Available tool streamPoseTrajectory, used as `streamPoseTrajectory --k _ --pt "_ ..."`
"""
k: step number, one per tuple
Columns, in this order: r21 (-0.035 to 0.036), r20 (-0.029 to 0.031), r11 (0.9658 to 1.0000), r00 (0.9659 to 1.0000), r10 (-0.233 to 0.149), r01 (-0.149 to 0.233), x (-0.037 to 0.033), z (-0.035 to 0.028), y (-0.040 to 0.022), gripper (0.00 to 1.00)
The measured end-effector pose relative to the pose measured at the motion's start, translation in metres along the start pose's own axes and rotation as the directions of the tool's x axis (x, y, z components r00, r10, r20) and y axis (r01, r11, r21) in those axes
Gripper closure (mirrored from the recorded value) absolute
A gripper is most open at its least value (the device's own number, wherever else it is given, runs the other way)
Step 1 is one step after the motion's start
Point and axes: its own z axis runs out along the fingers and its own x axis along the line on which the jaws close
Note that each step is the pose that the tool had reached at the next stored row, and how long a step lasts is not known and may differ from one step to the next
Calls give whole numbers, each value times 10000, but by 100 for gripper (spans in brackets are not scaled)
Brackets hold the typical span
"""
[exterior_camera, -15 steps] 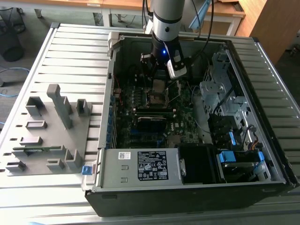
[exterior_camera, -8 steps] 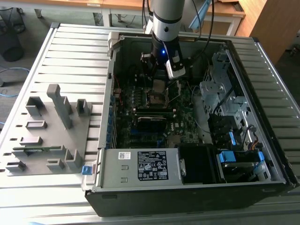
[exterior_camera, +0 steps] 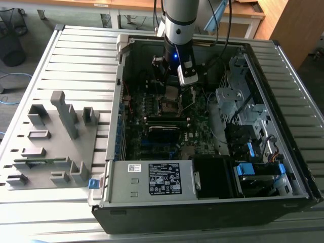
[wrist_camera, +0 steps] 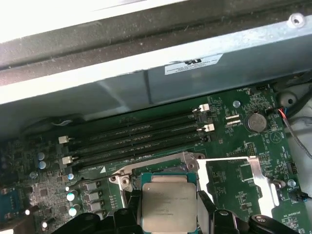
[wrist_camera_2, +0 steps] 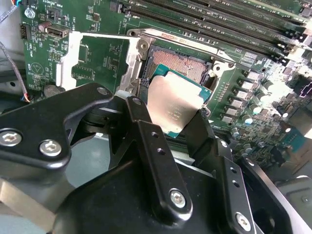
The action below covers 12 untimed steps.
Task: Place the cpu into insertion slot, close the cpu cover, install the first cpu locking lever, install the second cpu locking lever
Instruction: 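Place the cpu into insertion slot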
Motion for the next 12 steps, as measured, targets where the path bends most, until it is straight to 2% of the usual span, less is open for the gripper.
streamPoseTrajectory --k 2,6,8,11,12 --pt "2 8 10000 10000 85 -85 0 0 0 46" --pt "10 70 9971 9970 767 -767 0 3 0 46" --pt "13 104 9937 9936 1124 -1124 0 5 0 46" --pt "16 153 9860 9859 1664 -1665 0 6 -1 46" --pt "17 161 9844 9843 1757 -1758 0 6 -1 46"
